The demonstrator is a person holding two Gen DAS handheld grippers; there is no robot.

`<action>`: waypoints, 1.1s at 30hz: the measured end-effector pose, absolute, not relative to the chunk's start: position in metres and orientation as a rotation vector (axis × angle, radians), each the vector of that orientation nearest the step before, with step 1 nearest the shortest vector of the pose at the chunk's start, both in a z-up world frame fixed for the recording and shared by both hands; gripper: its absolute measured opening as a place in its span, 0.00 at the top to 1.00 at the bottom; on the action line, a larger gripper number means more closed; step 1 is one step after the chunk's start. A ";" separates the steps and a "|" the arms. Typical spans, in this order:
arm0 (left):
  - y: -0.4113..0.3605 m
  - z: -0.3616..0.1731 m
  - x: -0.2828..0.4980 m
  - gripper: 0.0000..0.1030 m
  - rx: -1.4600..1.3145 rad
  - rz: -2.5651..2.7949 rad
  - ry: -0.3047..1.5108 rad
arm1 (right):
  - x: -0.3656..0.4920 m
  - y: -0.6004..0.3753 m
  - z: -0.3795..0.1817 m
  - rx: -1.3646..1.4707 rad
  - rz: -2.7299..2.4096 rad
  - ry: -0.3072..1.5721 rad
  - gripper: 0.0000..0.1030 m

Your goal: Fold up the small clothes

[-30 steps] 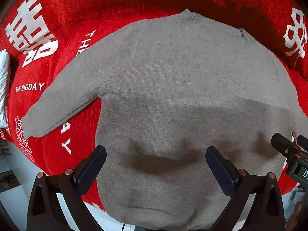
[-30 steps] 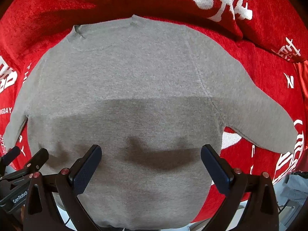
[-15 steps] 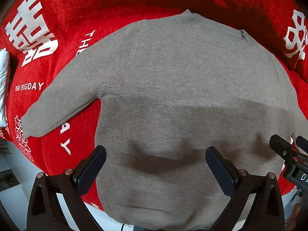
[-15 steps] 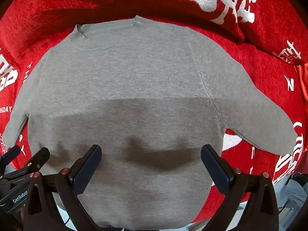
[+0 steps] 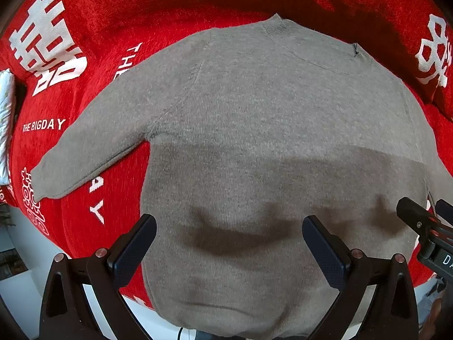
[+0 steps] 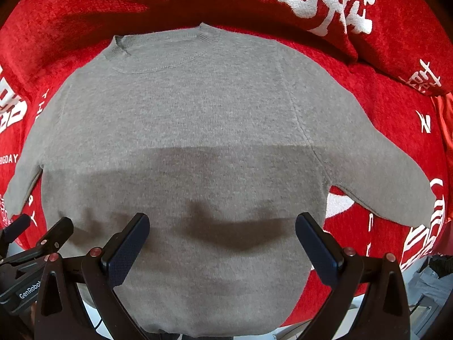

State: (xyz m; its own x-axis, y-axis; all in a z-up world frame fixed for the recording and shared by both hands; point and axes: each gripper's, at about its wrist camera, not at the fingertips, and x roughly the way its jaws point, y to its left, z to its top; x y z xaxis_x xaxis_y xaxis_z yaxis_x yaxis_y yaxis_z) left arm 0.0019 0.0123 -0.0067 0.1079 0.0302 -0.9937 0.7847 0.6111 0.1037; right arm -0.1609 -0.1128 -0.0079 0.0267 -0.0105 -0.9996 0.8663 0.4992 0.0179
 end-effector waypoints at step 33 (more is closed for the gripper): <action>0.027 -0.002 0.010 0.00 0.666 -0.692 1.366 | -0.147 -0.088 0.005 0.780 -0.813 1.386 0.00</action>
State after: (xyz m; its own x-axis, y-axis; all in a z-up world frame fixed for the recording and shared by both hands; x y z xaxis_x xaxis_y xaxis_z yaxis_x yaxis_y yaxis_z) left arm 0.0104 0.0266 -0.0024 0.0754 -0.0540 -0.9957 0.7710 0.6364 0.0239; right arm -0.1465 -0.0879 0.0052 0.0180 -0.0333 -0.9993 0.8561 0.5168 -0.0018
